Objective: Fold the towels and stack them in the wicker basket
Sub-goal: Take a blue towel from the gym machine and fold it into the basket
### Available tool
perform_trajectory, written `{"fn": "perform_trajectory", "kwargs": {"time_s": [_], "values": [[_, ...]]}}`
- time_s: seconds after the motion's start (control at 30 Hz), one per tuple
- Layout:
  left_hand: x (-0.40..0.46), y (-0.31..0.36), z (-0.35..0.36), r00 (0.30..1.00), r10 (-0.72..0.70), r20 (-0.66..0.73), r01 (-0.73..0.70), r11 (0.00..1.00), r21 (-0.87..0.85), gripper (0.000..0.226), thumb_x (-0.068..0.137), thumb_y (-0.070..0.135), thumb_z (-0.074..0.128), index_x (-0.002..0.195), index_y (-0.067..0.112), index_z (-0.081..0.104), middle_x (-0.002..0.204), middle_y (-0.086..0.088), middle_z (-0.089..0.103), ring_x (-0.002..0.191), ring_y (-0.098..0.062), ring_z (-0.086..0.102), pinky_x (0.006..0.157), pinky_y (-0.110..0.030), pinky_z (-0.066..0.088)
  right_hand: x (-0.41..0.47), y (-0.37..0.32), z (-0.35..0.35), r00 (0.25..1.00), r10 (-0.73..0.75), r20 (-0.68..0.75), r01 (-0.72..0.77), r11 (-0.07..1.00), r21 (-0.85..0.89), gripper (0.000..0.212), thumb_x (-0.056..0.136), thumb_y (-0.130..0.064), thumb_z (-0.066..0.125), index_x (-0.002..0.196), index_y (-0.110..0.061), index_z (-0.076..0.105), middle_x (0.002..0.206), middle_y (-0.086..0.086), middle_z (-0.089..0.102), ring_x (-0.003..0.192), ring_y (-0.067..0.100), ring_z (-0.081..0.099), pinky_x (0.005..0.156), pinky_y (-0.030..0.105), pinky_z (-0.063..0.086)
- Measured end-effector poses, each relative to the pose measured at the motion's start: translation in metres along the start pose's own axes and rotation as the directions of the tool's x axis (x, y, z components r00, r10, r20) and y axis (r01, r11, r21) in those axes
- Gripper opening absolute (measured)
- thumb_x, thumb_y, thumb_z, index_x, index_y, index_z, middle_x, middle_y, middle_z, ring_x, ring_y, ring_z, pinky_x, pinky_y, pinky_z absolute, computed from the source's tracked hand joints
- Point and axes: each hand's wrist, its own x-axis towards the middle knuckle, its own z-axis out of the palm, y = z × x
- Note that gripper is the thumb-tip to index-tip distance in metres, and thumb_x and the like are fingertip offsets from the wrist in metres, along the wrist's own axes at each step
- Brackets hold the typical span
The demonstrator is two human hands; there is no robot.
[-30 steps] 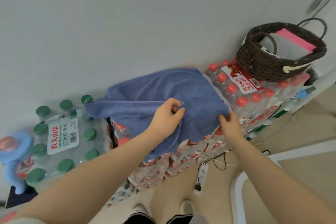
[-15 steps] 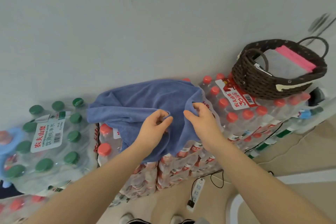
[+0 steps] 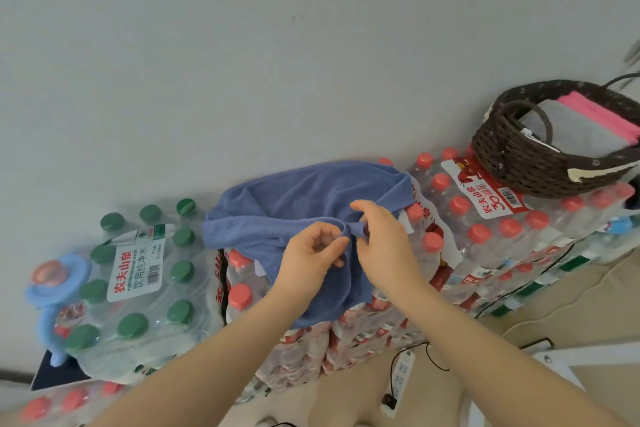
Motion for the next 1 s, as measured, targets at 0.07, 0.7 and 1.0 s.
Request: {"fn": "perform_trajectory", "kwargs": {"time_s": [0.07,0.7,1.0], "values": [[0.003,0.000,-0.002,1.000,-0.003,0.021,0.004,1.000,-0.015,0.013,0.089,0.008,0.056,0.078,0.015,0.058,0.063,0.000,0.061,0.055,0.000,0.058,0.059,-0.010,0.045,-0.004,-0.006,0.007,1.000,0.014,-0.001,-0.014,0.992,0.124,0.033,0.089,-0.002,0.051,0.119,-0.014,0.052,0.091,-0.009,0.052,0.086,0.003,0.054,0.070,0.008,0.042],[0.014,0.001,-0.011,0.990,-0.140,0.029,0.143,0.984,-0.111,0.020,0.093,0.018,0.050,0.080,0.012,0.063,0.061,0.002,0.062,0.054,-0.001,0.056,0.061,-0.018,0.047,-0.014,0.003,0.021,0.956,-0.244,-0.165,0.198,0.947,-0.252,0.036,0.087,-0.029,0.041,0.099,-0.013,0.071,0.078,0.002,0.056,0.052,0.011,0.052,0.041,0.018,0.041],[0.023,0.016,-0.017,0.982,-0.152,0.114,0.177,0.951,-0.254,0.021,0.094,0.020,0.049,0.078,0.009,0.057,0.060,0.001,0.061,0.058,-0.009,0.055,0.061,-0.021,0.045,-0.014,-0.003,0.023,0.907,-0.409,-0.103,0.327,0.835,-0.442,0.039,0.083,-0.020,0.038,0.112,-0.012,0.064,0.082,0.002,0.060,0.048,0.008,0.046,0.040,0.012,0.026]]}}
